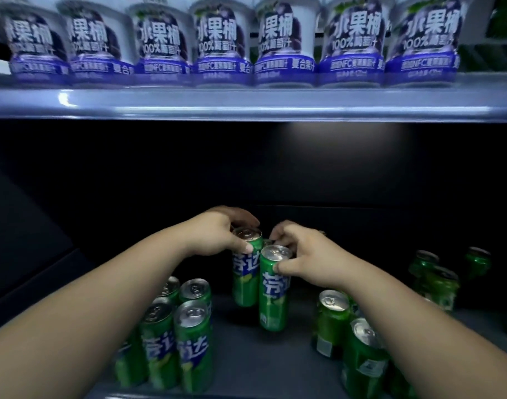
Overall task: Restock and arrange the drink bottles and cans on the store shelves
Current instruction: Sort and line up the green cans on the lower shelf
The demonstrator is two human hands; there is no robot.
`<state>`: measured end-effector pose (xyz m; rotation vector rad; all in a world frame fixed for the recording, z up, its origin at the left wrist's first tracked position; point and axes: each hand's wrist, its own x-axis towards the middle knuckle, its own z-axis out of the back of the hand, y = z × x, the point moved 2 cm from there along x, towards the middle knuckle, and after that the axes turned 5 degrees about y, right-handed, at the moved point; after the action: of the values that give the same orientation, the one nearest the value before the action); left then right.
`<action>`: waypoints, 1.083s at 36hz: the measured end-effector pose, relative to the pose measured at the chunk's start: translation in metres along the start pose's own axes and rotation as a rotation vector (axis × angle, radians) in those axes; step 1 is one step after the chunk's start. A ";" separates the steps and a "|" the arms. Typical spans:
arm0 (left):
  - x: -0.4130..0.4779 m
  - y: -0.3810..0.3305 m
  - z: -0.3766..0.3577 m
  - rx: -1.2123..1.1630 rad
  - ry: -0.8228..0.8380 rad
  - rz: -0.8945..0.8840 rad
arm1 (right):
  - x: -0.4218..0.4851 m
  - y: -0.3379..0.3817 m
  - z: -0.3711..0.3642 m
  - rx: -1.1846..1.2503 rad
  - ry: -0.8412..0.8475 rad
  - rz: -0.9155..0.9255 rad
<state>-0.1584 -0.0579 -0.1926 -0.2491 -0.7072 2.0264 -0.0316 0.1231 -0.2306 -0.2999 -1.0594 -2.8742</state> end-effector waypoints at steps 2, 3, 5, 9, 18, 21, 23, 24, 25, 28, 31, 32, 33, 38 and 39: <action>-0.007 0.008 -0.005 -0.023 0.035 0.007 | -0.002 0.001 -0.010 0.019 0.001 -0.027; -0.010 0.012 -0.010 -0.024 0.053 0.012 | -0.003 0.001 -0.016 0.023 0.003 -0.044; -0.014 0.021 -0.021 -0.025 0.078 0.018 | -0.006 0.000 -0.026 0.013 0.010 -0.074; -0.021 0.040 -0.043 -0.015 0.096 0.041 | -0.014 -0.004 -0.046 -0.008 0.009 -0.131; -0.034 0.057 -0.063 -0.006 0.096 0.025 | -0.034 -0.011 -0.075 0.087 -0.046 -0.269; -0.034 0.060 -0.063 -0.011 0.078 0.032 | -0.038 -0.010 -0.080 0.112 -0.065 -0.294; -0.033 0.064 -0.064 -0.030 0.076 0.044 | -0.041 -0.007 -0.084 0.113 -0.079 -0.307; -0.031 0.066 -0.065 -0.035 0.074 0.045 | -0.043 -0.005 -0.086 0.105 -0.091 -0.309; -0.030 0.068 -0.066 -0.039 0.070 0.042 | -0.044 -0.003 -0.088 0.095 -0.107 -0.309; -0.028 0.070 -0.067 -0.066 0.036 0.040 | -0.047 0.000 -0.093 0.093 -0.165 -0.309; -0.025 0.071 -0.069 -0.103 -0.028 0.068 | -0.049 0.001 -0.099 0.121 -0.171 -0.317; -0.025 0.072 -0.069 -0.106 -0.034 0.086 | -0.050 0.002 -0.101 0.130 -0.163 -0.318; -0.024 0.072 -0.069 -0.098 -0.035 0.102 | -0.051 0.004 -0.104 0.136 -0.155 -0.315; -0.019 0.071 -0.069 0.056 -0.013 0.136 | -0.054 0.013 -0.114 0.103 -0.165 -0.303; -0.018 0.070 -0.069 0.054 0.002 0.138 | -0.054 0.013 -0.115 0.112 -0.176 -0.310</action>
<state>-0.1690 -0.0741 -0.2903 -0.2753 -0.6478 2.1732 0.0046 0.0380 -0.3190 -0.4234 -1.4066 -3.0851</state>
